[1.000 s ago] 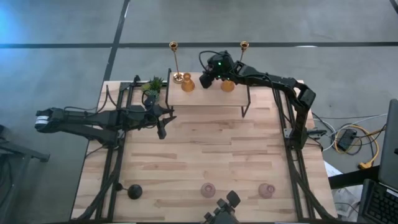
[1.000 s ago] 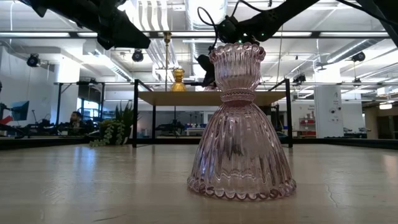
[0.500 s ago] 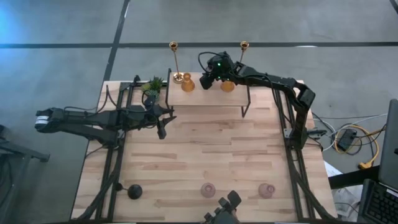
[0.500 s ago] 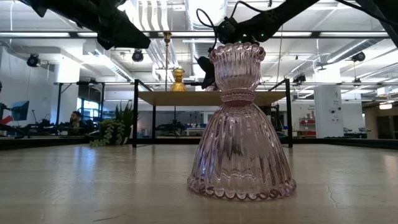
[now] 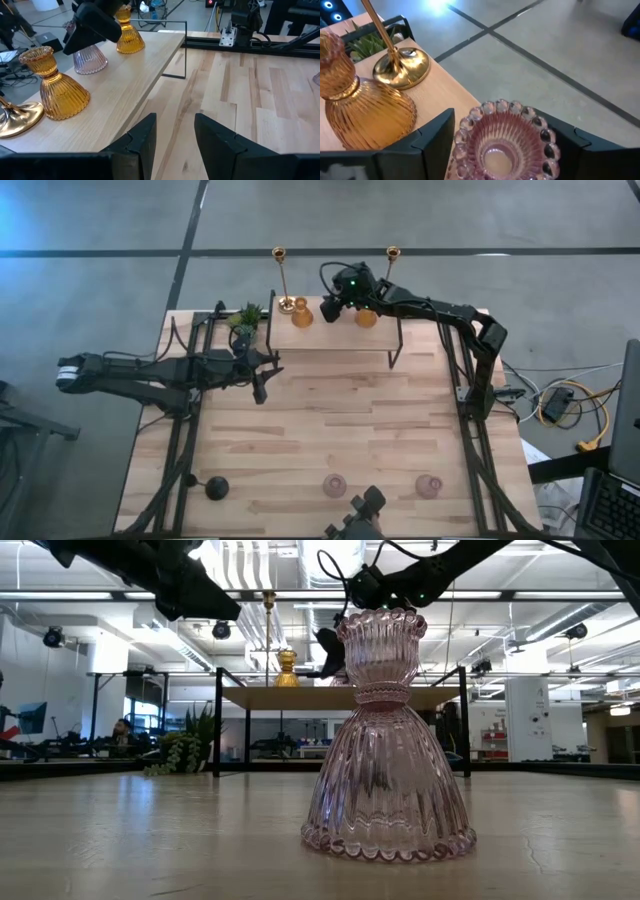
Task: Pick & Place candle stick holders
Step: Put the top right pink glass candle holder on the shelf, then put the left pink glass candle holder on the shelf
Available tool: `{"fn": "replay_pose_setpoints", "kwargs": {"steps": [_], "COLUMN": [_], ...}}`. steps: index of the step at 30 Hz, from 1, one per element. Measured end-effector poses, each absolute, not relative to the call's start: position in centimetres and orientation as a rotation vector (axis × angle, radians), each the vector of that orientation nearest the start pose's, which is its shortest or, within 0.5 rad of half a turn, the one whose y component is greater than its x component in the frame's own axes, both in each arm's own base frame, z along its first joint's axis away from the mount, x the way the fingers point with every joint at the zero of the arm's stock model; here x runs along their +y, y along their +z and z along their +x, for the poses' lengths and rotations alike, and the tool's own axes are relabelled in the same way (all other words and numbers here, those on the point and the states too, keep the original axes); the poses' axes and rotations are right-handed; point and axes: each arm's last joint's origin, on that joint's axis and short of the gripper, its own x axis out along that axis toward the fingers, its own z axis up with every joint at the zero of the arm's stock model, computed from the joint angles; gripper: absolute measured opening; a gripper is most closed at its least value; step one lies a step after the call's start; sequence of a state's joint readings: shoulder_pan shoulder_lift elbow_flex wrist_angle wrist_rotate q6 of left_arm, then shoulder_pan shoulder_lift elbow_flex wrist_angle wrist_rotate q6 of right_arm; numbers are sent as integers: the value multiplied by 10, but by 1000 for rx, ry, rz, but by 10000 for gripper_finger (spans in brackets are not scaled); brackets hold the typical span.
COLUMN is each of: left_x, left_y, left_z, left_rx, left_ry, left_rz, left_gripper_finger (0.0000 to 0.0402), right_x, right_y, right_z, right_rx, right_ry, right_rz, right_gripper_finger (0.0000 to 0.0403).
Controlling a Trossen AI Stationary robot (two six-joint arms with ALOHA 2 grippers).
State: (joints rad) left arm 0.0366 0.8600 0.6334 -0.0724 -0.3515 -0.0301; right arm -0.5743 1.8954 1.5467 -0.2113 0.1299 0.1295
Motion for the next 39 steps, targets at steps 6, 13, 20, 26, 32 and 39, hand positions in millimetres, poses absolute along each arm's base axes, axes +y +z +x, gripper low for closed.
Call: {"fn": "replay_pose_setpoints", "kwargs": {"steps": [6,13,20,26,32,39], "left_x": [17,17,17,17,17,17], "left_y": [279,278,278,278,278,278], "left_z": [190,190,190,190,190,190], "left_rx": [297,299,301,301,301,302], "left_ry": [390,389,390,389,389,378], "left_rz": [18,19,19,19,19,18], "left_gripper_finger": [138,138,138,138,138,138], "right_x": [-241,-239,-236,-231,-228,-225], "right_y": [276,280,292,301,308,313], "right_z": [365,364,360,359,359,360], "right_rx": [508,500,468,445,421,393], "right_ry": [-721,-718,-714,-700,-688,-638], "right_rz": [243,234,219,198,169,163], "right_gripper_finger": [268,282,278,272,274,265]}}
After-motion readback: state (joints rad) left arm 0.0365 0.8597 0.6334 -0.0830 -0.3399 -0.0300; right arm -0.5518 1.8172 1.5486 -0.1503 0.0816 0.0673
